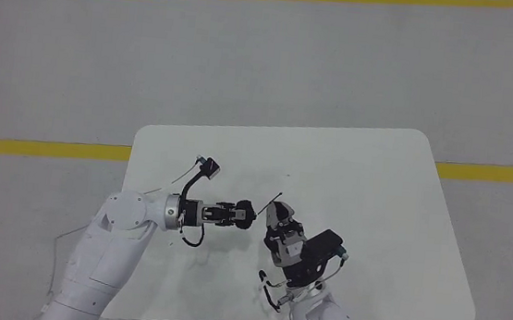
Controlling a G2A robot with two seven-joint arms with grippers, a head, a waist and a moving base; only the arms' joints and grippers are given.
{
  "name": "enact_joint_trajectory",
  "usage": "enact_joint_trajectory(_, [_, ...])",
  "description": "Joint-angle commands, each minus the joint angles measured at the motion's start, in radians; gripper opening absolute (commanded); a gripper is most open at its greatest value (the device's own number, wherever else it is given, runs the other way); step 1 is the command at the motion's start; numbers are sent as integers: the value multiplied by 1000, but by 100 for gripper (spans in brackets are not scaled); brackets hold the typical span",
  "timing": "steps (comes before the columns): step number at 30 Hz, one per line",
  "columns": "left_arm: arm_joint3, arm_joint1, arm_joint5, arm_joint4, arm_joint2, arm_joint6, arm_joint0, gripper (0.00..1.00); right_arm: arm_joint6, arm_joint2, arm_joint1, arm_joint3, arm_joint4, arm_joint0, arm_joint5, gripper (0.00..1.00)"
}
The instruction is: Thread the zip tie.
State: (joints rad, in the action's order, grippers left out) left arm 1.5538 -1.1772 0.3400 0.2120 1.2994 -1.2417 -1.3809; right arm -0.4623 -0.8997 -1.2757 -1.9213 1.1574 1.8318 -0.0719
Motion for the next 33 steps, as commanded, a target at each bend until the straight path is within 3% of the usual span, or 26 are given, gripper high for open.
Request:
enact_joint_trajectory(1, [-1, 0, 0, 0, -1, 1, 0, 0, 1, 1, -1, 3, 3, -1, -1, 0])
enact_joint_trajectory(33, [-2, 1, 0, 2, -6, -5, 2, 0, 18, 0, -7, 14, 51, 5, -21, 0])
